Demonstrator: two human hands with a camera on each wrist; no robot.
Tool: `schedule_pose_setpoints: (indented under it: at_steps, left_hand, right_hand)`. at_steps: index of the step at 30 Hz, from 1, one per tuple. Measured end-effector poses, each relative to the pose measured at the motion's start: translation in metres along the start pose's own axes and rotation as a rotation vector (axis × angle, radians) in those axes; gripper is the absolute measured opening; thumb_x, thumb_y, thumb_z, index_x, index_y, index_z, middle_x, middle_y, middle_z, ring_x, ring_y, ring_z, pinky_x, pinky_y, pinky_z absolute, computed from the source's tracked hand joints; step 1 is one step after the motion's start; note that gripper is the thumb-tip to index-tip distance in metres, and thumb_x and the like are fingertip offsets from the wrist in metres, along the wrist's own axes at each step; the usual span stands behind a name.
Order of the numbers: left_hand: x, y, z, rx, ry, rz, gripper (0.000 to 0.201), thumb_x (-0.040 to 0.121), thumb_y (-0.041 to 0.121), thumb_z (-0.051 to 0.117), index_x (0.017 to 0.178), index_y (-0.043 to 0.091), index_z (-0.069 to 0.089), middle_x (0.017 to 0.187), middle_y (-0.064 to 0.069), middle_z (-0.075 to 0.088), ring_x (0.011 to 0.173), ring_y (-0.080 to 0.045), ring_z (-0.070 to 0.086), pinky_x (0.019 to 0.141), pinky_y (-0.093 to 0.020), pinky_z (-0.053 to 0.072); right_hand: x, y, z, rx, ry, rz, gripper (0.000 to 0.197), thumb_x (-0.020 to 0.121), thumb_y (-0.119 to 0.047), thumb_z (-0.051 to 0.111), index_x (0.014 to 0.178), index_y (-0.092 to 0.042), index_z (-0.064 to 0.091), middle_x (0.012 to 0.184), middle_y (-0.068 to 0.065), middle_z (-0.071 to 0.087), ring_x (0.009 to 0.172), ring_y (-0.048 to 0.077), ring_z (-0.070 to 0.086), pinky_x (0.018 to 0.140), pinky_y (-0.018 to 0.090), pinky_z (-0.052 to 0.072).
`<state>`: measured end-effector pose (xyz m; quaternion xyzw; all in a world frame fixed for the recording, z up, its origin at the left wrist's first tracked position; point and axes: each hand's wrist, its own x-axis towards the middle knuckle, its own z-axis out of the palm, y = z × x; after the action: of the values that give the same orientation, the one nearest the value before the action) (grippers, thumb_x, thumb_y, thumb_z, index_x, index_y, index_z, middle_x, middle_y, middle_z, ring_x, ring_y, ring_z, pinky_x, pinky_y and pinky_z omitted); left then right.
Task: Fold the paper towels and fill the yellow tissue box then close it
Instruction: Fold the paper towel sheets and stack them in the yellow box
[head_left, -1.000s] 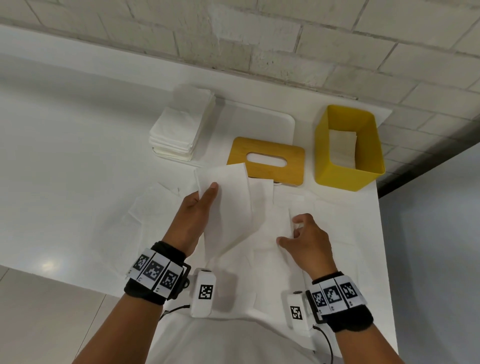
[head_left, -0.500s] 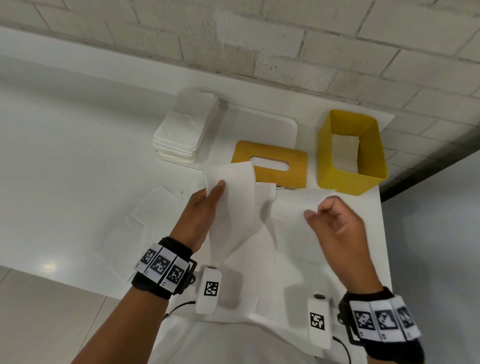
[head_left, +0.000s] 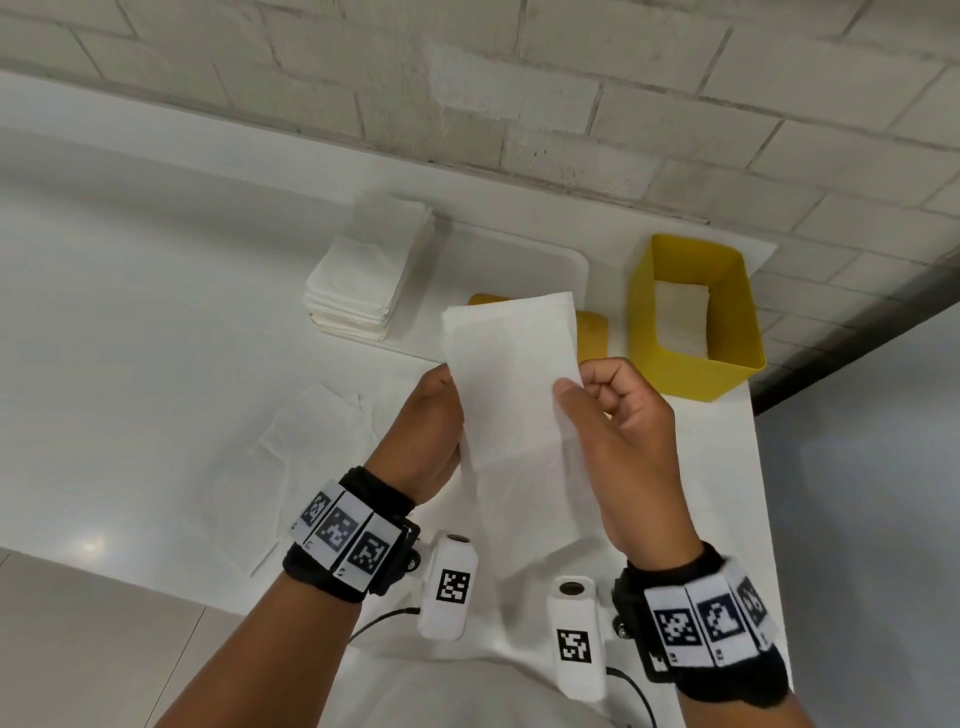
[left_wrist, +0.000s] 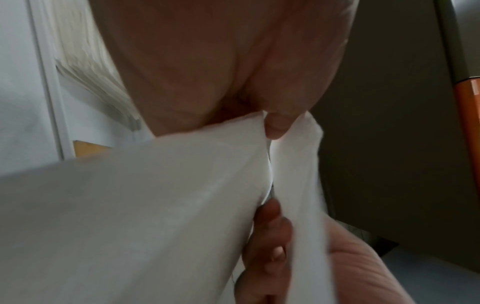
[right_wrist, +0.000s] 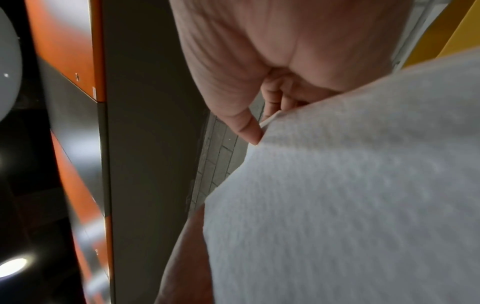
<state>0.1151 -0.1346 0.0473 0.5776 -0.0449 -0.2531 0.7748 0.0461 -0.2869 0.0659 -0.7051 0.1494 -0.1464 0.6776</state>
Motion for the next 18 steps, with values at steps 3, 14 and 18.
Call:
schedule_pose_setpoints:
  at_steps: [3, 14, 18]
  left_hand:
    - [-0.003, -0.001, 0.000, -0.037, -0.002, 0.009, 0.025, 0.087, 0.042, 0.056, 0.084, 0.024, 0.074, 0.082, 0.001, 0.071, 0.081, -0.014, 0.066, 0.077, -0.032, 0.052]
    - [-0.009, 0.001, 0.011, -0.164, -0.035, -0.036, 0.057, 0.089, 0.064, 0.037, 0.123, 0.032, 0.069, 0.127, -0.002, 0.072, 0.121, -0.021, 0.067, 0.101, -0.038, 0.055]
    - [-0.012, 0.002, 0.012, -0.111, -0.054, -0.024, 0.043, 0.092, 0.050, 0.045, 0.107, 0.031, 0.080, 0.116, 0.001, 0.077, 0.112, -0.017, 0.071, 0.096, -0.033, 0.057]
  right_hand:
    - [0.000, 0.003, 0.002, 0.002, 0.040, 0.021, 0.006, 0.090, -0.023, 0.070, 0.087, -0.021, 0.066, 0.078, 0.000, 0.062, 0.071, 0.010, 0.054, 0.070, 0.030, 0.044]
    - [-0.001, 0.005, 0.002, 0.026, 0.081, 0.064, 0.007, 0.097, -0.015, 0.066, 0.091, -0.018, 0.066, 0.079, 0.001, 0.069, 0.071, 0.009, 0.062, 0.070, 0.028, 0.048]
    - [-0.002, 0.006, 0.003, 0.044, 0.079, 0.068, 0.006, 0.097, -0.017, 0.066, 0.091, -0.019, 0.066, 0.087, 0.010, 0.073, 0.076, 0.015, 0.065, 0.072, 0.033, 0.053]
